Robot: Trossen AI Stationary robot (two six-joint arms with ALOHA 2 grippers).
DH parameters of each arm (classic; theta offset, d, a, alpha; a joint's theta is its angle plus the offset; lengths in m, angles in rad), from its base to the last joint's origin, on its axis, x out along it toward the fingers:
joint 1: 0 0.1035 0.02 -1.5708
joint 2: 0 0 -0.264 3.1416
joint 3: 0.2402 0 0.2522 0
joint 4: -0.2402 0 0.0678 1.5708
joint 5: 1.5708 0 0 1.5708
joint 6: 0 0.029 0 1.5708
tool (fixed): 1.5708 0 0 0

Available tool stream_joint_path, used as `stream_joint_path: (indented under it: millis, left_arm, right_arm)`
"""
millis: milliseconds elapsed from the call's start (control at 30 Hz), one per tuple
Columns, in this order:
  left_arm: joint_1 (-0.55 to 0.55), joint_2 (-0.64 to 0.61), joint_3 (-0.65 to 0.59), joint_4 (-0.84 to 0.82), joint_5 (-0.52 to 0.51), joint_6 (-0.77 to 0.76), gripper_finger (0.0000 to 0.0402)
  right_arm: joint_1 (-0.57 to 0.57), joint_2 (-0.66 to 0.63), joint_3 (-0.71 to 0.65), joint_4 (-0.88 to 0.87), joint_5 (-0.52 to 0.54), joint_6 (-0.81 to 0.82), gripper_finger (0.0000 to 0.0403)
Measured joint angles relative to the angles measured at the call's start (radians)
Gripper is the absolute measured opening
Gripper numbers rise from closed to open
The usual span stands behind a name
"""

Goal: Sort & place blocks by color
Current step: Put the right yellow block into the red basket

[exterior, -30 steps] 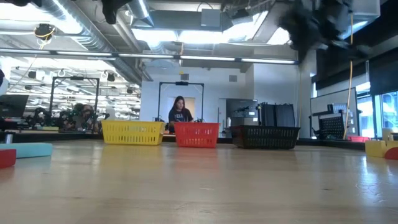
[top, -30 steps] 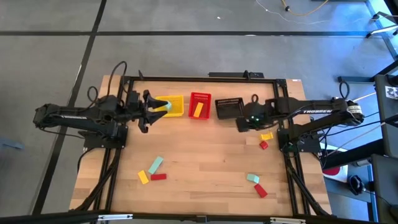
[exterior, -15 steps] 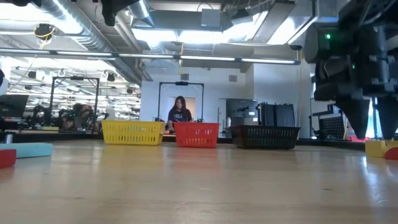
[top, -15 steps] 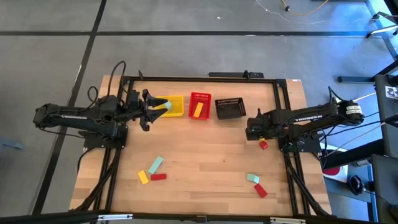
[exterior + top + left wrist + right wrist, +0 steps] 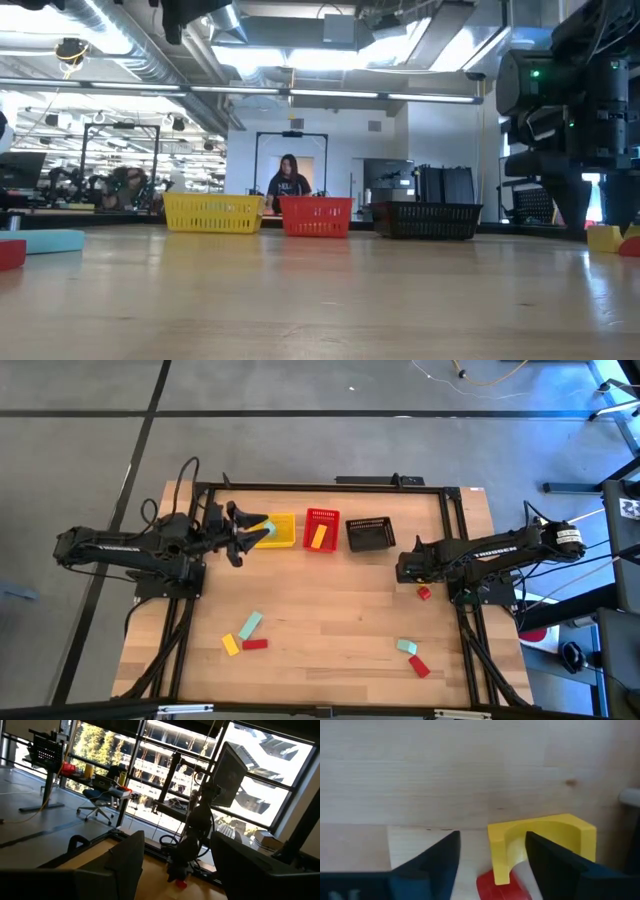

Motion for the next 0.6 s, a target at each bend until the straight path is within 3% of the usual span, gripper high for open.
stream_joint_path:
  millis: [233,500,600]
  left_arm:
    - [0.000,0.000,0.000,0.000,-0.001,-0.001,0.0219]
    - [0.000,0.000,0.001,0.000,-0.042,-0.001,0.0219]
    - [0.000,0.000,0.001,0.001,-0.058,-0.001,0.0219]
  right_arm:
    - [0.000,-0.002,0.006,-0.002,0.036,-0.074,0.0031]
    - [0.013,-0.041,0.171,0.014,0.123,-0.321,0.0028]
    - [0.020,-0.087,0.249,0.146,0.160,-0.502,0.0028]
